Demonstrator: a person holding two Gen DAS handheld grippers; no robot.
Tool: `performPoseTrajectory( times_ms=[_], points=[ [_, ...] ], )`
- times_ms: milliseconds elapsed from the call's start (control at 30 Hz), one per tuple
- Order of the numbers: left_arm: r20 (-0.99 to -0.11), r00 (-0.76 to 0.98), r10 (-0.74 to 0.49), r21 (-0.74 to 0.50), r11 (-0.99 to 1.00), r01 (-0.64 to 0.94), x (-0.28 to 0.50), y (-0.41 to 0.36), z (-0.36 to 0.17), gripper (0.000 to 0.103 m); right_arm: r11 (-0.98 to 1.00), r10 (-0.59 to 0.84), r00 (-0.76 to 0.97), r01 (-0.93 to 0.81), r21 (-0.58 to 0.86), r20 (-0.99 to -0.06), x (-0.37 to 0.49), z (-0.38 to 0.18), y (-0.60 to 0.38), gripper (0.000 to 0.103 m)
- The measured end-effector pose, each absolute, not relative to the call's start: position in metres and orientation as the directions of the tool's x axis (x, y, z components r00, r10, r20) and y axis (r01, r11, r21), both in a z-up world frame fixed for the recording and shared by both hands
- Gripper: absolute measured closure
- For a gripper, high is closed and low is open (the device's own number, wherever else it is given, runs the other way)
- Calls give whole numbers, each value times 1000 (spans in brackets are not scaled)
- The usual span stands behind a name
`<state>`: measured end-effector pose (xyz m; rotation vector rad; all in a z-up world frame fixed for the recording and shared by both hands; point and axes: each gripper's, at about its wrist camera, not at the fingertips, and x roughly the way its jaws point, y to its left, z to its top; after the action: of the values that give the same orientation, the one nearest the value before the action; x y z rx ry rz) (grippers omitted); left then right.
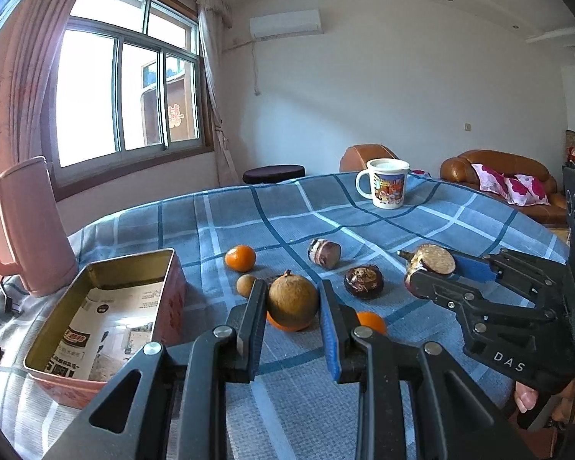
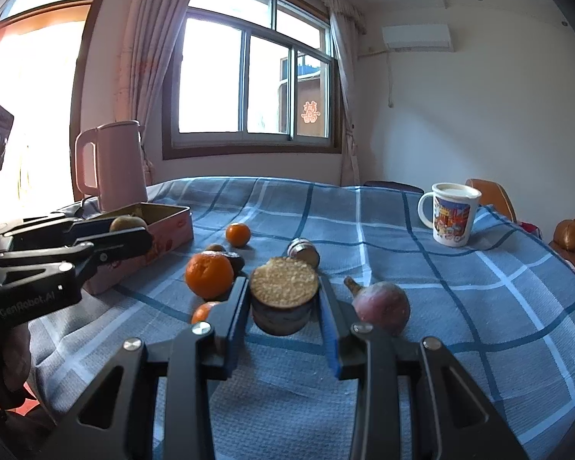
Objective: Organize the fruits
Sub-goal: 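Lift and carry the slice and brown fruit with both tools toward the pink tin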
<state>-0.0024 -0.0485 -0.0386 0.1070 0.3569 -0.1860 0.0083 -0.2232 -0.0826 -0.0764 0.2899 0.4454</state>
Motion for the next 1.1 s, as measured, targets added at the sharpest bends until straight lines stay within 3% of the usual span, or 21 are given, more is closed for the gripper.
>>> performPoseTrajectory(
  times_ms=[1100],
  points=[
    [-274,957,-94,122,984,132,-10,-47,-26,75,899,417,880,-436,-39,-229,0,-65,-221,66]
  ],
)
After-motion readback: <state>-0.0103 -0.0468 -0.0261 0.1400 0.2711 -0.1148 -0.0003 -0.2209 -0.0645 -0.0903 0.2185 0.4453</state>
